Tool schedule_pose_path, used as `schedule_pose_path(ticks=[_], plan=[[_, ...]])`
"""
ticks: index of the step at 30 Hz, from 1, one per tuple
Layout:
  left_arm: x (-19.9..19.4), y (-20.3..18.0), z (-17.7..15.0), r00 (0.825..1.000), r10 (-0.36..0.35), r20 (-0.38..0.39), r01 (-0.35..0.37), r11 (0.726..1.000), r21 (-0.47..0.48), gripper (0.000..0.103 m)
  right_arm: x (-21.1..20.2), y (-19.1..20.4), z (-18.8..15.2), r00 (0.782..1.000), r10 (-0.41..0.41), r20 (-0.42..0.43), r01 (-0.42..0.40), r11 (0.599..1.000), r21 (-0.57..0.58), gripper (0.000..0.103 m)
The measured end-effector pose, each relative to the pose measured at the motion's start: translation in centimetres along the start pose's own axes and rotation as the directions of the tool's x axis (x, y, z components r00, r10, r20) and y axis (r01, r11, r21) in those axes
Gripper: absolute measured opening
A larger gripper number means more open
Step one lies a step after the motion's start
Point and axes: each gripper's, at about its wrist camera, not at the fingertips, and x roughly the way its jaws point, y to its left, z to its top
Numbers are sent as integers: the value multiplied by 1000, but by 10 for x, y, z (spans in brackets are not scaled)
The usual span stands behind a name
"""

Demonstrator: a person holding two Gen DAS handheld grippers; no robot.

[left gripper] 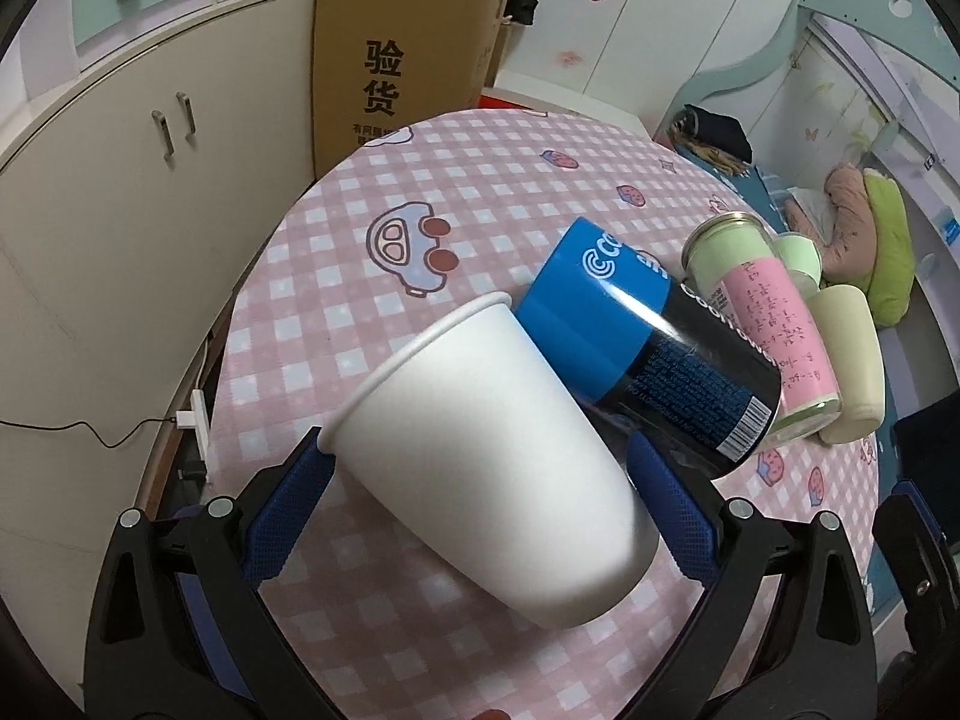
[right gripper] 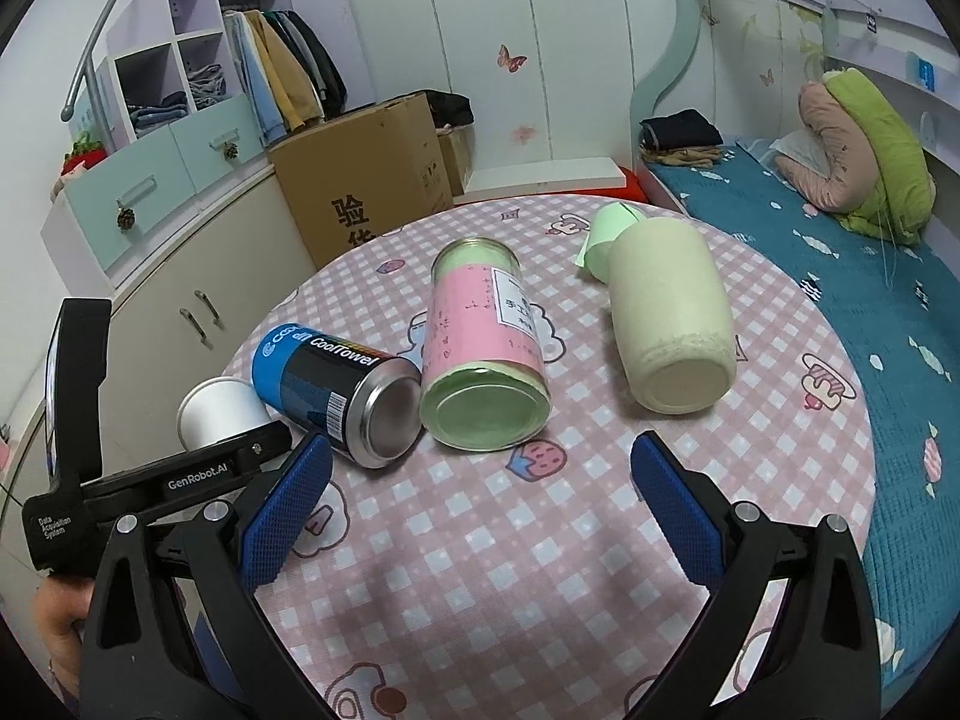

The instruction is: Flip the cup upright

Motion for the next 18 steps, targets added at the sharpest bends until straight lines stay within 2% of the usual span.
schedule_pose_path(ticks=[4, 10, 18], plan=[[-3, 1, -4, 1000, -7, 4, 7, 1000, 13, 96, 0, 2, 0, 1000, 2, 0, -2, 1000, -2, 96], [-22, -3, -18, 1000, -17, 14, 16, 997, 75, 89, -7, 5, -6, 1000, -1, -2, 1, 1000, -10, 96], [-33, -53, -52, 995, -101, -26, 104, 969, 223, 88, -35, -9, -21, 999, -47, 19, 47, 999, 26, 96]])
